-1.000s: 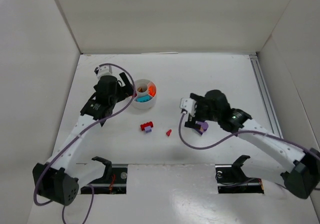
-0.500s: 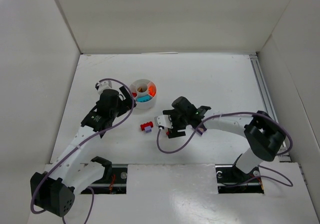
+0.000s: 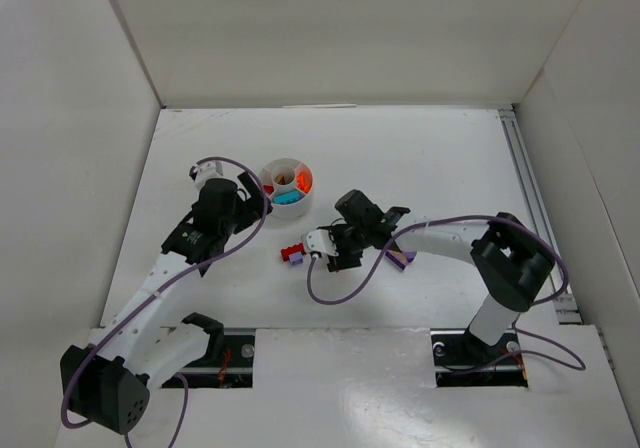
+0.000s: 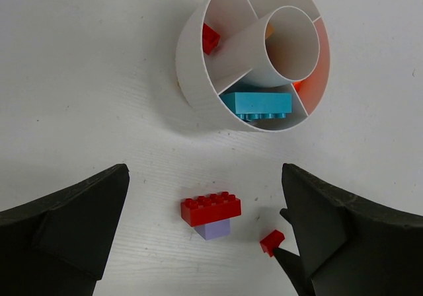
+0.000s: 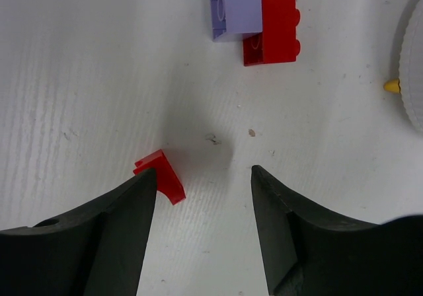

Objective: Sort the legos into containers by color

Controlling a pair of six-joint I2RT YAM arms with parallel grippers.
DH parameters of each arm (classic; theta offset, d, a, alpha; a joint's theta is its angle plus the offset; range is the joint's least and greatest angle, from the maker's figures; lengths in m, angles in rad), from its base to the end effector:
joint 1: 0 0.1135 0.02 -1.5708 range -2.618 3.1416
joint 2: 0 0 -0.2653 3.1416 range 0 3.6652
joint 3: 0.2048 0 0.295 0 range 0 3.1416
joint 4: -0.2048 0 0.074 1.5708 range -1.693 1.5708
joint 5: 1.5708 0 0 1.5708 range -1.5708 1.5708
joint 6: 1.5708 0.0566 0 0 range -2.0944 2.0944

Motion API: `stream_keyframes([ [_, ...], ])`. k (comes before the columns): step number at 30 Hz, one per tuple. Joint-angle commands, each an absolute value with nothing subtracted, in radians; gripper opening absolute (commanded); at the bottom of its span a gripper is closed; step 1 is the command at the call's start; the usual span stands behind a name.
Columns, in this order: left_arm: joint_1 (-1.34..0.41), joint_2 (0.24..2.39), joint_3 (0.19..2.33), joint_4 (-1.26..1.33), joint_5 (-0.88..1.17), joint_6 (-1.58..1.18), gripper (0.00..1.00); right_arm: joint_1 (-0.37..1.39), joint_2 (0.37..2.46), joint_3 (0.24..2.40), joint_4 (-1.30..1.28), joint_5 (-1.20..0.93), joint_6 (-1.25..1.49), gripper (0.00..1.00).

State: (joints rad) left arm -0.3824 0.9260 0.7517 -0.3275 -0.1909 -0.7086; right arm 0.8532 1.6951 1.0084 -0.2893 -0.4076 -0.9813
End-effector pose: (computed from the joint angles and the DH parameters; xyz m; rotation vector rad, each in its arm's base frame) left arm 0.2536 -0.0904 0.2722 -0.4570 2.0465 -0.4717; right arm 0.2362 0.3047 0.1357 -2.0702 1.3870 0.4641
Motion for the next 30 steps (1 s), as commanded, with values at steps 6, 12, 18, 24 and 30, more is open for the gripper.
stream_keyframes([
  [6, -0.385, 0.904, 0.739, -0.324, -0.196, -0.715, 1.00, 0.864, 1.647, 1.014, -0.383, -0.483, -0.974, 0.62],
  [12, -0.385, 0.904, 0.739, -0.324, -0.196, -0.715, 1.00, 0.864, 1.716, 1.037, -0.393, -0.473, -0.954, 0.56],
  [18, -0.385, 0.904, 0.739, -0.313, -0.187, -0.715, 1.00, 0.864, 1.750, 1.046, -0.383, -0.472, -0.954, 0.47],
  [24, -0.385, 0.904, 0.730, -0.313, -0.187, -0.725, 1.00, 0.864, 1.769, 1.046, -0.365, -0.472, -0.954, 0.30],
  [30, -0.385, 0.881, 0.719, -0.322, -0.199, -0.758, 1.00, 0.864, 1.704, 1.046, -0.331, -0.483, -0.934, 0.18],
])
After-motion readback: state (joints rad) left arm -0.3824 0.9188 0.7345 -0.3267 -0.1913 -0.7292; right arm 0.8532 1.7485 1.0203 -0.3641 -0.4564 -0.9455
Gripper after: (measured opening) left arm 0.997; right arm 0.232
